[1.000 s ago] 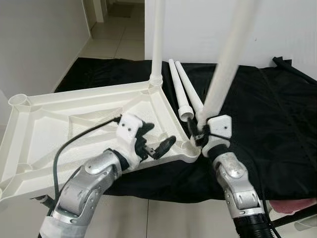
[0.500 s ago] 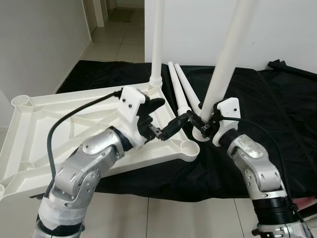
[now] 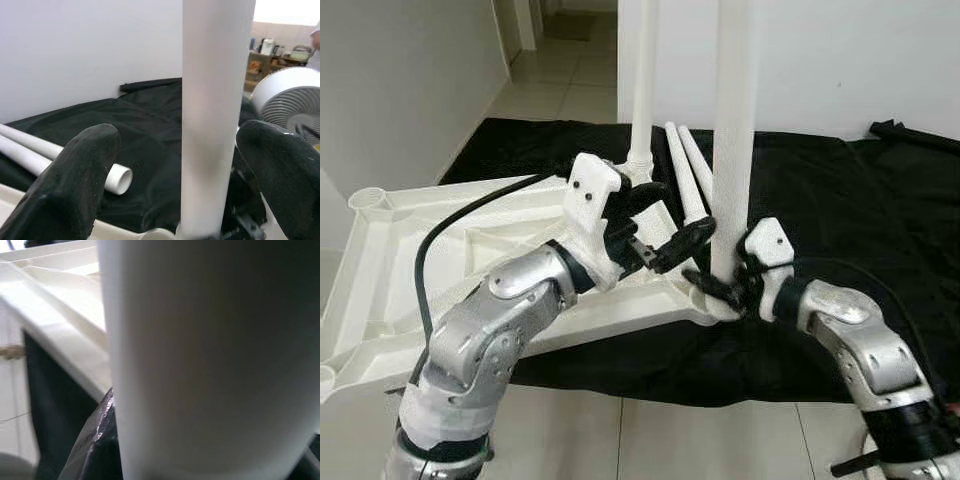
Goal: Building children table
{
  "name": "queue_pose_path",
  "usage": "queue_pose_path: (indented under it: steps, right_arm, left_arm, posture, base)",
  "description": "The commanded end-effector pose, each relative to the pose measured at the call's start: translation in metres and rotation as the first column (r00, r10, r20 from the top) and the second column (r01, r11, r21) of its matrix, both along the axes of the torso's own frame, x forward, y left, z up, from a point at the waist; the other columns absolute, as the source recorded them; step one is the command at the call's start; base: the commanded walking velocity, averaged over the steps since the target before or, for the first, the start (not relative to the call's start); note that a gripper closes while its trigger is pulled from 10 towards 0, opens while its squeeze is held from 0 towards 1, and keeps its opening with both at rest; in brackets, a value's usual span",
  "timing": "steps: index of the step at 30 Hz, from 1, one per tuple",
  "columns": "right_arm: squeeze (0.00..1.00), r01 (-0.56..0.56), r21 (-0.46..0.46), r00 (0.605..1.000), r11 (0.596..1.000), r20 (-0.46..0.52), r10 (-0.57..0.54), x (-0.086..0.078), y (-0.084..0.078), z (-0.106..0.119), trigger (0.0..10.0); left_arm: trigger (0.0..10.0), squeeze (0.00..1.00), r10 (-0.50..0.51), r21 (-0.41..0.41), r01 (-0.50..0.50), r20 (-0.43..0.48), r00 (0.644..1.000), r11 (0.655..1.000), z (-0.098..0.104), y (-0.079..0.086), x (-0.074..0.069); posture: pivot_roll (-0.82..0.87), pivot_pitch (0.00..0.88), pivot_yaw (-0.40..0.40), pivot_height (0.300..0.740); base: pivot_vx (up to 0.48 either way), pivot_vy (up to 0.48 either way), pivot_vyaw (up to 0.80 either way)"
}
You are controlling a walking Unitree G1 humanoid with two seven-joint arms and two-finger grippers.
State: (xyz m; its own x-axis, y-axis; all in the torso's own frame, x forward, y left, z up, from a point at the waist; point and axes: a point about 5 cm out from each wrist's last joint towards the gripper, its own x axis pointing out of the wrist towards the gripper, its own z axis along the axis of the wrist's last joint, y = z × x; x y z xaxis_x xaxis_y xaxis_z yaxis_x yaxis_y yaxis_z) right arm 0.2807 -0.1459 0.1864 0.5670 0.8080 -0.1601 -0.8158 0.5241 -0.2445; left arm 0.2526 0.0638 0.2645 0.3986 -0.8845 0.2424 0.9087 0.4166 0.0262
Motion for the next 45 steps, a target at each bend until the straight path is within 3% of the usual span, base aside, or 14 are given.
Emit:
queue_pose_path:
  steps: [1, 6, 10, 23, 25, 28, 29, 45]
  right_arm:
    - [0.00, -0.052, -0.007, 0.999, 0.999, -0.016, 0.052, -0.005, 0.002, 0.000, 10.0]
    - [0.00, -0.104, -0.019, 0.993, 0.994, -0.051, 0.103, -0.011, 0.003, -0.004, 10.0]
    - [0.00, -0.188, -0.024, 0.976, 0.982, -0.118, 0.184, -0.020, 0.004, -0.012, 10.0]
    - [0.00, -0.298, -0.005, 0.940, 0.955, -0.178, 0.292, -0.034, 0.012, -0.017, 10.0]
    - [0.00, -0.325, -0.003, 0.929, 0.946, -0.191, 0.318, -0.037, 0.014, -0.017, 10.0]
    - [0.00, -0.330, -0.003, 0.926, 0.944, -0.194, 0.323, -0.038, 0.014, -0.017, 10.0]
    - [0.00, -0.339, -0.003, 0.921, 0.941, -0.202, 0.332, -0.038, 0.014, -0.017, 10.0]
    - [0.00, -0.360, -0.007, 0.909, 0.933, -0.230, 0.349, -0.040, 0.014, -0.018, 10.0]
  left_arm:
    - [10.0, 0.00, -0.089, 0.002, 0.089, 0.008, 0.996, 0.996, 0.004, -0.002, -0.006]
    - [10.0, 0.00, -0.128, -0.006, 0.128, -0.004, 0.992, 0.992, 0.004, -0.004, -0.009]
    - [10.0, 0.00, -0.256, -0.062, 0.254, -0.037, 0.966, 0.965, 0.010, -0.008, -0.020]
    - [10.0, 0.00, -0.325, -0.066, 0.322, -0.054, 0.944, 0.944, 0.013, -0.008, -0.025]
    - [10.0, 0.00, -0.376, -0.075, 0.370, -0.113, 0.920, 0.926, 0.010, -0.008, -0.028]
    - [10.0, 0.00, -0.386, -0.076, 0.380, -0.122, 0.914, 0.922, 0.010, -0.007, -0.029]
    - [0.0, 0.00, -0.384, -0.107, 0.372, -0.137, 0.913, 0.922, 0.011, -0.005, -0.027]
    - [0.0, 0.00, -0.301, -0.045, 0.298, -0.118, 0.946, 0.954, 0.012, -0.005, -0.022]
  posture:
    - [0.02, 0.030, -0.004, 0.740]
    - [0.02, 0.032, 0.000, 0.740]
    - [0.02, 0.030, 0.007, 0.740]
    - [0.02, 0.031, 0.012, 0.740]
    - [0.02, 0.030, 0.011, 0.740]
    - [0.02, 0.030, 0.011, 0.740]
    - [0.02, 0.030, 0.010, 0.740]
    - [0.02, 0.037, -0.002, 0.740]
  base:
    - [0.000, 0.000, 0.00]
    - [0.000, 0.000, 0.00]
    - [0.000, 0.000, 0.00]
    - [0.000, 0.000, 0.00]
    - [0.000, 0.000, 0.00]
    - [0.000, 0.000, 0.00]
    - [0.000, 0.000, 0.00]
    - [0.000, 0.000, 0.00]
